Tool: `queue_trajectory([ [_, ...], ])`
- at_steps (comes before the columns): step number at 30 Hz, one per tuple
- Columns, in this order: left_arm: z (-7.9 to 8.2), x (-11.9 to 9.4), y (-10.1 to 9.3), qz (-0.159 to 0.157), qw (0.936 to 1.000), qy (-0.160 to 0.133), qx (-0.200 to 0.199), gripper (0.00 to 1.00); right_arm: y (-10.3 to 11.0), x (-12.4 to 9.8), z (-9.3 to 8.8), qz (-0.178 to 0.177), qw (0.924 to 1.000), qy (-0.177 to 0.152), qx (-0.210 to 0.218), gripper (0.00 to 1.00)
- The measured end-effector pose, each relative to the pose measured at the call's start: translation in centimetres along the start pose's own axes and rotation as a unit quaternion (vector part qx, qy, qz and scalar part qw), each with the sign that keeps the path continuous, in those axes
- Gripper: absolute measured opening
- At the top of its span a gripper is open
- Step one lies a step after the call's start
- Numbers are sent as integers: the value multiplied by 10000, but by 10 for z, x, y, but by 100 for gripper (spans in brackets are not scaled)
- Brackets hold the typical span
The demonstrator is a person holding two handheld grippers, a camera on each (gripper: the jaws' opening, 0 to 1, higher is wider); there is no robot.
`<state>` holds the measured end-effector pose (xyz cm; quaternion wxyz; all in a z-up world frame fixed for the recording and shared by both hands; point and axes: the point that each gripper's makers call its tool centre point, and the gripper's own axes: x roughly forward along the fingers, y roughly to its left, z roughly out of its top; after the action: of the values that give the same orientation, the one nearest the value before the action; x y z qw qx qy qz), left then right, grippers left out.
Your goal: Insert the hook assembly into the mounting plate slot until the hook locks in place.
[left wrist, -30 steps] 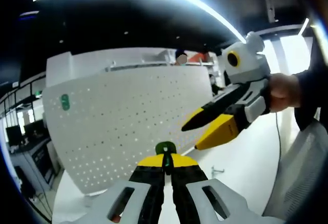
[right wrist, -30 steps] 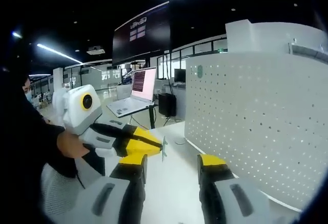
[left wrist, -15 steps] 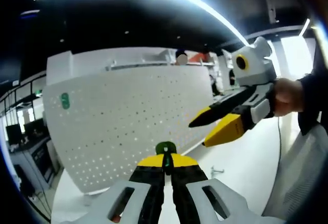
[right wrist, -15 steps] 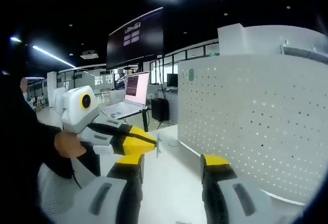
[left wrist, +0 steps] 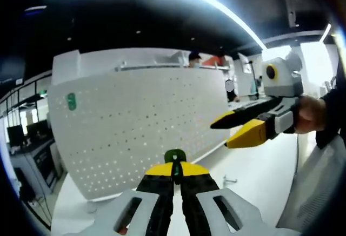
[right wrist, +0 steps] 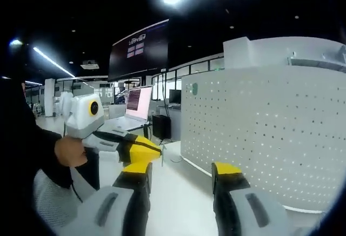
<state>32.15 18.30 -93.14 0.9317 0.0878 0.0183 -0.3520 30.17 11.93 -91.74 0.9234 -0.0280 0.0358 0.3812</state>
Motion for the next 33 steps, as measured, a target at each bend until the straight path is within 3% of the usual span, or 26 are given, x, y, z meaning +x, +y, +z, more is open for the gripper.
queue_trajectory([
  [9, -2, 0, 2, 61, 10000, 47, -31, 3, -3, -7, -8, -73, 9999, -52, 53, 42],
  [18, 0, 0, 19, 329, 9993, 92, -121, 3, -11, -9, -9, -141, 9998, -129, 94, 45],
  [33, 46, 15, 67, 746, 9970, -219, 47, 3, -19, -13, -5, -297, 9994, -176, -54, 51],
])
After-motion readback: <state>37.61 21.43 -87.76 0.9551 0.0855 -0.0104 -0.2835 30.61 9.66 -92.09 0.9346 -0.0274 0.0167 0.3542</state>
